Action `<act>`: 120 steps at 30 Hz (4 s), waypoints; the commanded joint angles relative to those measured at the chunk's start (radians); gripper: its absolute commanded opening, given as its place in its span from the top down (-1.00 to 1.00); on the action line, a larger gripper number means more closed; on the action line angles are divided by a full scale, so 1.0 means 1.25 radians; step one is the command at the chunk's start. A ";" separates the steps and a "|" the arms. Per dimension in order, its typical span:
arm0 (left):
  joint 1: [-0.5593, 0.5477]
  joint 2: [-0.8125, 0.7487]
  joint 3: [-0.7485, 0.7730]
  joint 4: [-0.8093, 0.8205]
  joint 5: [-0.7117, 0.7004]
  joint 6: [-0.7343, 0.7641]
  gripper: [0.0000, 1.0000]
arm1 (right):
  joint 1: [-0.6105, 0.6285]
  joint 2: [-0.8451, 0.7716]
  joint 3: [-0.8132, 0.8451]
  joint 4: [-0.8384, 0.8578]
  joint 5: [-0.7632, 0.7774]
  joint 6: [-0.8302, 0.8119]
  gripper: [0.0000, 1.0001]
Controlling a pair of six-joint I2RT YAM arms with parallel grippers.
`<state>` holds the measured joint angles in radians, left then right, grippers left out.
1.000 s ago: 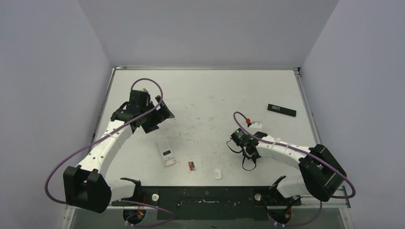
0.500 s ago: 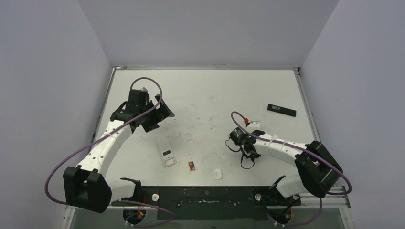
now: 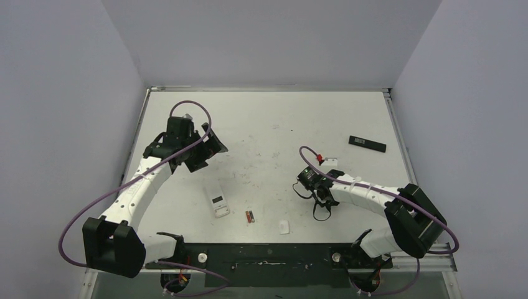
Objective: Unload the batteries from the remote control
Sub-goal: Place the screwdriver at the center of the board, then pick up the remote control from the corner of the board.
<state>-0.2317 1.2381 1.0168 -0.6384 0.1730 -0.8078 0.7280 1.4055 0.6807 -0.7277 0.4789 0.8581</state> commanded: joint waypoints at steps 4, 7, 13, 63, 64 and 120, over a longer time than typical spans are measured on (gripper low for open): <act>0.013 -0.009 0.001 0.037 0.020 0.004 -0.94 | 0.007 -0.031 0.026 -0.007 0.027 -0.003 0.43; 0.014 -0.010 0.003 0.035 0.019 0.006 -0.95 | 0.007 -0.059 0.043 -0.015 0.027 -0.008 0.30; 0.016 -0.019 0.010 0.030 0.009 0.019 -0.94 | -0.013 -0.188 0.078 0.032 0.053 -0.050 -0.16; 0.020 -0.066 -0.043 0.023 0.092 0.082 -0.95 | -0.759 0.432 0.677 0.186 -0.364 -0.448 -0.83; 0.020 -0.065 -0.044 0.024 0.094 0.081 -0.94 | -0.761 0.458 0.704 0.173 -0.356 -0.447 -0.84; 0.018 -0.047 -0.052 0.042 0.147 0.060 -0.96 | -0.691 0.414 0.477 0.195 -0.320 -0.502 -0.77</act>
<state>-0.2138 1.1767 0.9421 -0.6319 0.3393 -0.7284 -0.1574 1.9423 1.2934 -0.4671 -0.0521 0.2264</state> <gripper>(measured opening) 0.979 0.929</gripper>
